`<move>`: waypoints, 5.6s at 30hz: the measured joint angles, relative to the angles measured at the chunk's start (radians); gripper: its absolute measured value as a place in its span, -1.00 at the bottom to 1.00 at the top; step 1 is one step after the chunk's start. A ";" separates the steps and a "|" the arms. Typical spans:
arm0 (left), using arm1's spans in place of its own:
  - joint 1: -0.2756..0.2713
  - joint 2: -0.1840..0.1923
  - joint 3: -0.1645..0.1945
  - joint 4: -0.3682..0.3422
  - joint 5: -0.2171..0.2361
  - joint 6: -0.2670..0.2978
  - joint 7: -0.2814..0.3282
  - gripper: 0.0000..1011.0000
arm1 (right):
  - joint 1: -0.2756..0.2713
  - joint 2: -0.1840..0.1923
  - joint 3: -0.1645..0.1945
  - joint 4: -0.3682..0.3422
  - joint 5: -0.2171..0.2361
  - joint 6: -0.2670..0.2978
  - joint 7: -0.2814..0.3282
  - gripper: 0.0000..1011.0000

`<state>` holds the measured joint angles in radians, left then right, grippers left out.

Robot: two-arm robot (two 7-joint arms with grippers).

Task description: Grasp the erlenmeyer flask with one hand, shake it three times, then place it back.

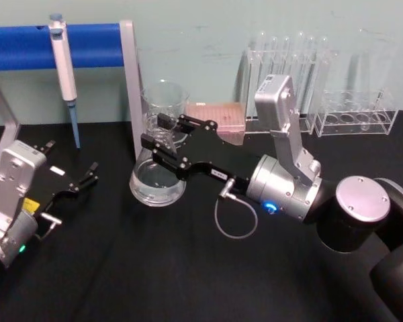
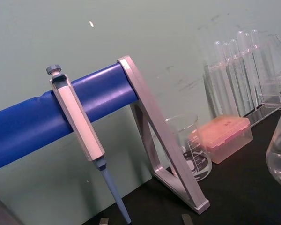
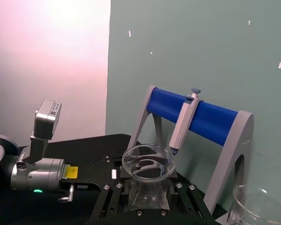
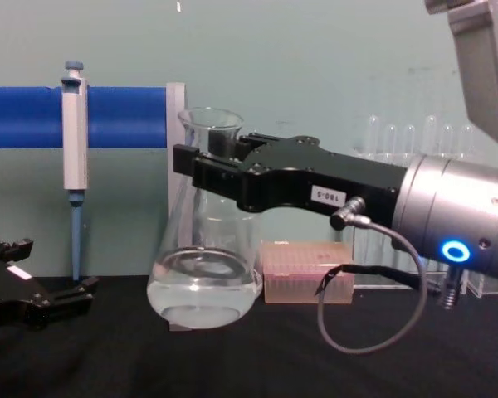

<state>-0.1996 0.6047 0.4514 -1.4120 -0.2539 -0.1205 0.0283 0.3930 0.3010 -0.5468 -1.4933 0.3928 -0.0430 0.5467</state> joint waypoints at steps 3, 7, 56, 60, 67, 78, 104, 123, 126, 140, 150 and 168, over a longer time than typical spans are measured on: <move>0.000 0.000 0.000 0.000 0.000 0.000 0.000 0.98 | -0.004 0.001 -0.001 -0.002 -0.004 -0.005 -0.013 -0.11; 0.000 0.000 0.000 0.000 0.000 0.000 0.000 0.98 | -0.019 0.009 0.013 -0.017 -0.019 -0.011 -0.050 -0.11; 0.000 0.000 0.000 0.000 0.000 0.000 0.000 0.98 | -0.130 0.015 0.142 -0.094 -0.122 0.035 -0.116 -0.11; 0.000 0.000 0.000 0.000 0.000 0.000 0.000 0.98 | -0.093 0.007 0.100 -0.067 -0.110 0.026 -0.072 -0.11; 0.000 0.000 0.000 0.000 0.000 0.000 0.000 0.98 | -0.068 0.006 0.062 -0.054 -0.095 0.018 -0.045 -0.11; 0.000 0.000 0.000 0.000 0.000 0.000 0.000 0.98 | -0.081 0.026 0.062 -0.075 -0.083 0.011 -0.075 -0.11; 0.000 0.000 0.000 0.000 0.000 0.000 0.000 0.98 | -0.274 0.081 0.301 -0.207 -0.122 0.047 -0.292 -0.11; 0.000 0.000 0.000 0.000 0.000 0.000 0.000 0.98 | -0.218 0.038 0.279 -0.157 -0.127 0.047 -0.207 -0.11; 0.000 0.000 0.000 0.000 0.000 0.000 0.000 0.98 | -0.187 0.033 0.247 -0.132 -0.115 0.045 -0.167 -0.11; 0.000 0.000 0.000 0.000 0.000 0.000 0.000 0.98 | -0.090 0.023 0.125 -0.053 -0.062 0.035 -0.037 -0.11; 0.000 0.000 0.000 0.000 0.000 0.000 0.000 0.98 | -0.051 0.033 0.081 -0.019 -0.023 0.028 0.016 -0.11; 0.000 0.000 0.000 0.000 0.000 0.000 0.000 0.98 | -0.017 0.059 0.040 0.008 0.016 0.014 0.023 -0.11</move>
<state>-0.1996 0.6047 0.4514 -1.4120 -0.2539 -0.1205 0.0283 0.3757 0.3603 -0.5063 -1.4854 0.4090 -0.0289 0.5697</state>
